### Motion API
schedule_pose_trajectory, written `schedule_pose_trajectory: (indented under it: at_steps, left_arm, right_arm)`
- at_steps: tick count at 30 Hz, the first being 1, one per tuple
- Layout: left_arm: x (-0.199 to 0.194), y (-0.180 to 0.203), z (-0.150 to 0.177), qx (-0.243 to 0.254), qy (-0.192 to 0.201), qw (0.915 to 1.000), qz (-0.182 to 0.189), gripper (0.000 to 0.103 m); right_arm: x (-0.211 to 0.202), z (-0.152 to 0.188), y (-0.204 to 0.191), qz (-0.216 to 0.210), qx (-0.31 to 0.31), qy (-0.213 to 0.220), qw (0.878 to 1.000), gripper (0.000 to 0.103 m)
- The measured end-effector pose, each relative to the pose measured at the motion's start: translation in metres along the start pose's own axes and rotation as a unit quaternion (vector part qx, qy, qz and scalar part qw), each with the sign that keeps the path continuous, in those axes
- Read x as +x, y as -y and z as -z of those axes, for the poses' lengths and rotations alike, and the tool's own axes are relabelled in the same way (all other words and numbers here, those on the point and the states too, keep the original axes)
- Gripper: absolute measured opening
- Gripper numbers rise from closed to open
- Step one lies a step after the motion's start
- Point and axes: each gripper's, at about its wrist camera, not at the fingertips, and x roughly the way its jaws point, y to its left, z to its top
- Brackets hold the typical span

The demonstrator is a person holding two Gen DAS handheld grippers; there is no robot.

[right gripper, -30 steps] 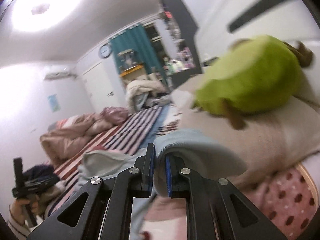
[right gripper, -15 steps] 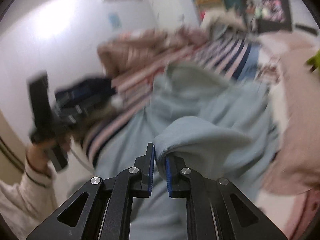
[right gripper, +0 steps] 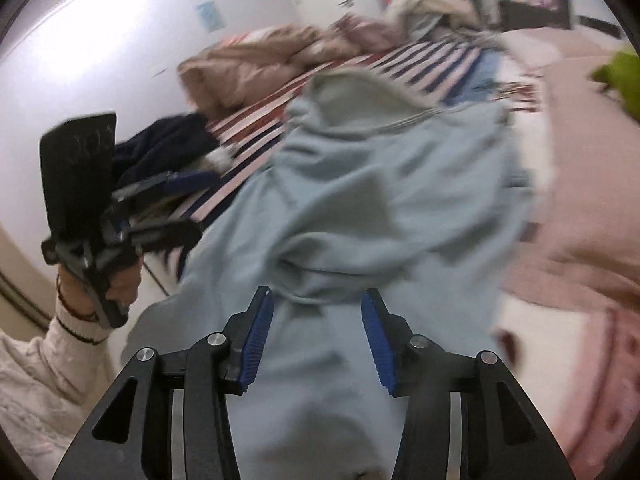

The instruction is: Fold small clothes

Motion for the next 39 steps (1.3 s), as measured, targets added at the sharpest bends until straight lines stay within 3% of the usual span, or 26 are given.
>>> schedule_pose_trajectory:
  at_steps: [6, 8, 9, 11, 12, 13, 21, 24, 27, 30, 34, 37, 39]
  left_arm:
    - [0.073, 0.03, -0.021, 0.034, -0.062, 0.9975, -0.005, 0.098]
    - [0.087, 0.032, -0.022, 0.038, -0.081, 0.9958, -0.018, 0.08]
    - [0.09, 0.031, -0.023, 0.037, -0.083, 0.9954, -0.029, 0.063]
    - [0.087, 0.025, -0.022, 0.035, -0.087, 0.9946, -0.044, 0.041]
    - [0.084, 0.021, -0.02, 0.033, -0.092, 0.9943, -0.043, 0.015]
    - [0.081, 0.019, -0.018, 0.029, -0.096, 0.9942, -0.04, 0.007]
    - [0.006, -0.012, 0.014, -0.021, -0.057, 0.9966, -0.056, 0.006]
    - [-0.014, -0.017, 0.036, -0.022, -0.063, 0.9958, -0.063, 0.006]
    - [-0.027, -0.018, 0.058, -0.021, -0.079, 0.9957, -0.043, 0.007]
    - [-0.037, -0.03, 0.071, -0.05, -0.095, 0.9936, -0.035, 0.011]
    - [-0.057, -0.038, 0.073, -0.056, -0.072, 0.9944, -0.054, 0.048]
    - [-0.07, -0.041, 0.063, -0.07, -0.044, 0.9963, -0.024, 0.062]
    - [-0.069, -0.039, 0.054, -0.056, -0.034, 0.9976, -0.024, 0.069]
  right_arm:
    - [-0.039, 0.013, 0.038, 0.043, 0.043, 0.032, 0.998, 0.041]
    - [-0.044, 0.018, 0.048, 0.048, 0.058, 0.035, 0.997, 0.041]
    - [-0.046, 0.022, 0.054, 0.048, 0.065, 0.035, 0.996, 0.041]
    - [-0.048, 0.026, 0.061, 0.049, 0.072, 0.034, 0.996, 0.041]
    - [-0.047, 0.027, 0.064, 0.049, 0.074, 0.033, 0.995, 0.041]
    - [-0.046, 0.029, 0.066, 0.049, 0.076, 0.033, 0.995, 0.041]
    - [-0.052, 0.029, 0.069, 0.041, 0.086, 0.051, 0.994, 0.041]
    - [-0.052, 0.028, 0.066, 0.042, 0.084, 0.05, 0.994, 0.041]
    - [-0.051, 0.028, 0.065, 0.042, 0.084, 0.045, 0.995, 0.041]
    - [-0.048, 0.028, 0.066, 0.046, 0.087, 0.041, 0.994, 0.041]
    - [-0.049, 0.027, 0.064, 0.048, 0.086, 0.041, 0.994, 0.041]
    - [-0.05, 0.023, 0.062, 0.05, 0.08, 0.043, 0.995, 0.041]
    - [-0.051, 0.019, 0.063, 0.05, 0.077, 0.046, 0.995, 0.041]
